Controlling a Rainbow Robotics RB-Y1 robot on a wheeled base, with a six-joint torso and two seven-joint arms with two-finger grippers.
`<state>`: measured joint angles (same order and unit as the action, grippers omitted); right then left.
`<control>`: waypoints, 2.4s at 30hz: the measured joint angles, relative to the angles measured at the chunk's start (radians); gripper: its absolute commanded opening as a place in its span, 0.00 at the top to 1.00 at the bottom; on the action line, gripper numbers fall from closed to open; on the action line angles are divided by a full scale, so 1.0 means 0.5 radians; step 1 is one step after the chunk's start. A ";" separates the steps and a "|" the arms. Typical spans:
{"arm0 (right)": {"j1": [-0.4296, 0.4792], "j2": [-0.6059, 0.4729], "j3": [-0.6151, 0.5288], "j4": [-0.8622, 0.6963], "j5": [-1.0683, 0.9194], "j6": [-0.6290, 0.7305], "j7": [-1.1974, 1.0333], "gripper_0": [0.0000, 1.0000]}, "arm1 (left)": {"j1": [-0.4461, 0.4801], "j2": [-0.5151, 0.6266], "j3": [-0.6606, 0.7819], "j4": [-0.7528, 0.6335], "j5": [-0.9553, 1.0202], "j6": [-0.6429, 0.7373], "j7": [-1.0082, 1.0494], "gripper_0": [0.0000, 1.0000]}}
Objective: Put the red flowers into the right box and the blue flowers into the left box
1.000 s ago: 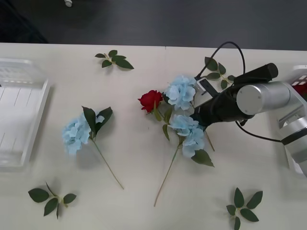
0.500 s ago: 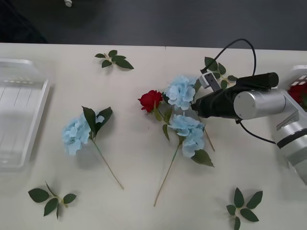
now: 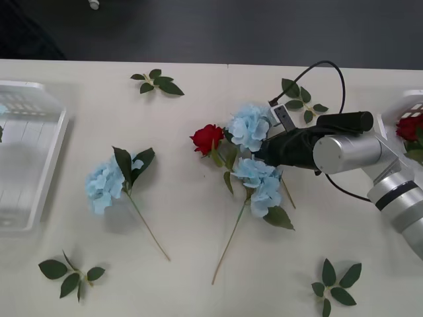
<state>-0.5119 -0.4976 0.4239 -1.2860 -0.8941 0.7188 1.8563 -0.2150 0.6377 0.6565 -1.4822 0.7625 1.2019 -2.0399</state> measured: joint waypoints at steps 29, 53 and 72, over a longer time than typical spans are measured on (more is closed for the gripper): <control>-0.044 0.000 0.079 0.001 -0.110 0.184 0.011 1.00 | 0.000 0.000 -0.335 -0.423 0.074 0.421 1.254 0.00; -0.031 -0.128 -0.906 -0.555 -0.112 1.245 0.010 1.00 | 0.277 -0.657 -0.764 -1.457 -0.349 0.806 2.681 0.00; 0.870 -1.108 -0.487 -1.562 -1.226 -0.337 0.152 1.00 | 0.276 -0.656 -1.015 -1.761 -0.405 0.839 2.737 0.00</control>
<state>-0.0767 -1.0514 0.1806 -2.0672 -1.5073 0.5505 1.9323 -0.0769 0.3094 0.1488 -2.3629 0.5600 1.6213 -0.6716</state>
